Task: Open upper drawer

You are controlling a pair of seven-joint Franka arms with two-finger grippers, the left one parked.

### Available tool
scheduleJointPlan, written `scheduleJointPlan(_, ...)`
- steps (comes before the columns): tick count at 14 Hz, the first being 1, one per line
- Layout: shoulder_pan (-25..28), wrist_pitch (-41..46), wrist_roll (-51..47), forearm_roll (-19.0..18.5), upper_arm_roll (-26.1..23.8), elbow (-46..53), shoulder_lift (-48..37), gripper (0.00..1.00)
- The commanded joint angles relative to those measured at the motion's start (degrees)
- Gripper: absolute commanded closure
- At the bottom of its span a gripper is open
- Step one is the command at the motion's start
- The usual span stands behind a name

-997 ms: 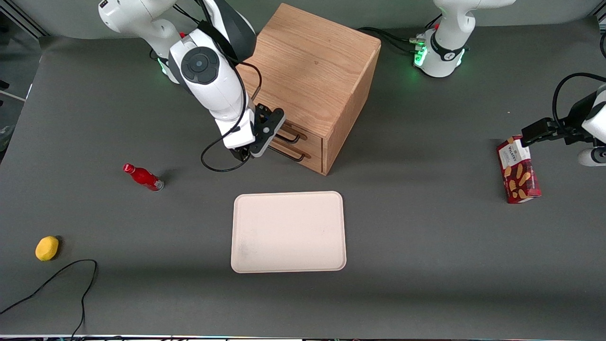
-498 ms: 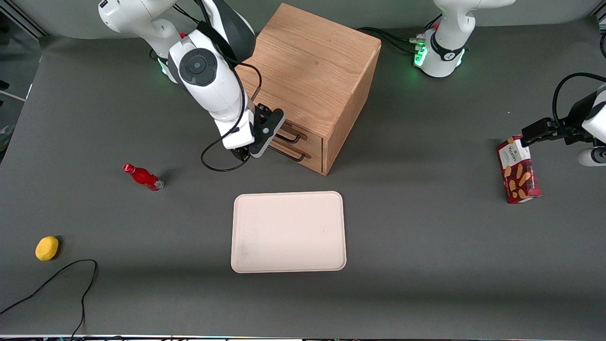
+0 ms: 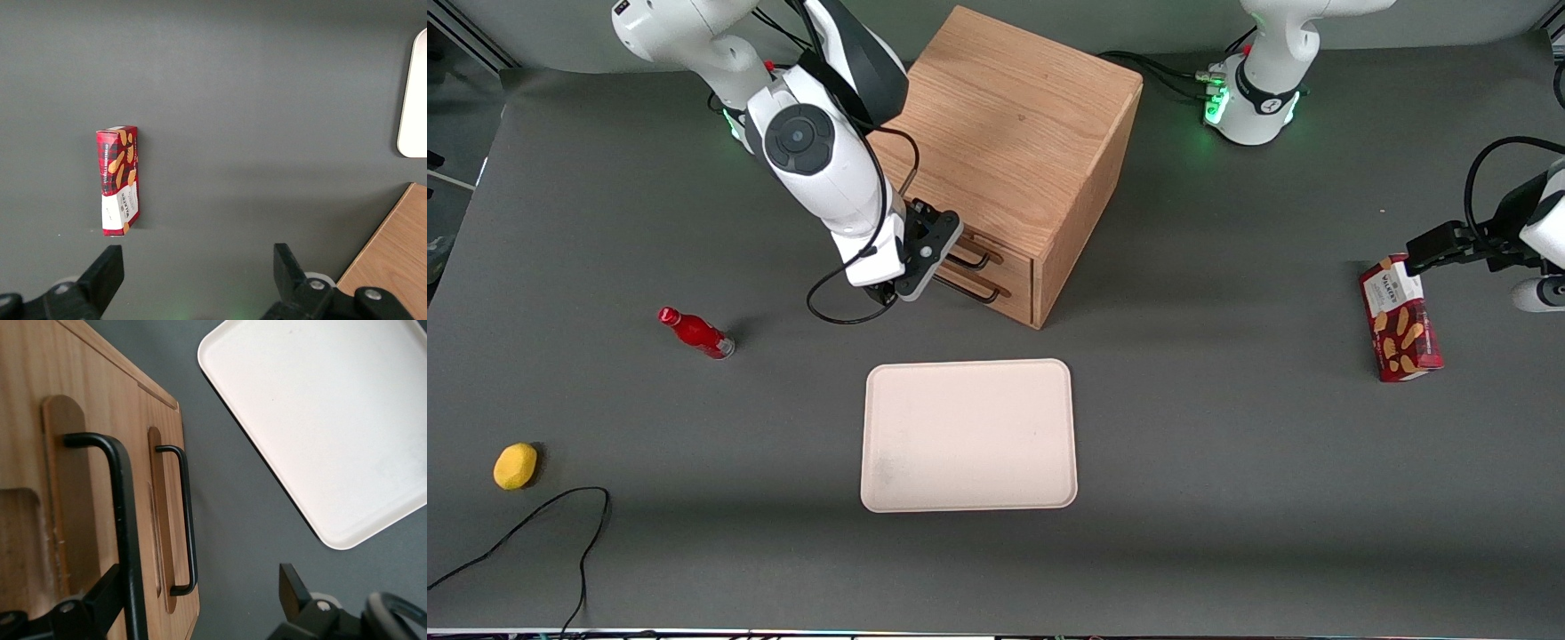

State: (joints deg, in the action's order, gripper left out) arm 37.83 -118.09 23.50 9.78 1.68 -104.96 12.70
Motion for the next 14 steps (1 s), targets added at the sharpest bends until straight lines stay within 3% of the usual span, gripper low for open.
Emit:
scheduleJointPlan(1, 0.8, -1.2, 1.3, 1.7, -0.4, -0.6, 1.4, 0.00)
scheduleJointPlan(8, 0.8, -2.1, 1.5, 1.4, -0.4, -0.6, 2.2, 0.00)
scheduleJointPlan(14, -0.3, -2.5, 7.1, 1.1, 0.0, 0.7, 3.4, 0.00)
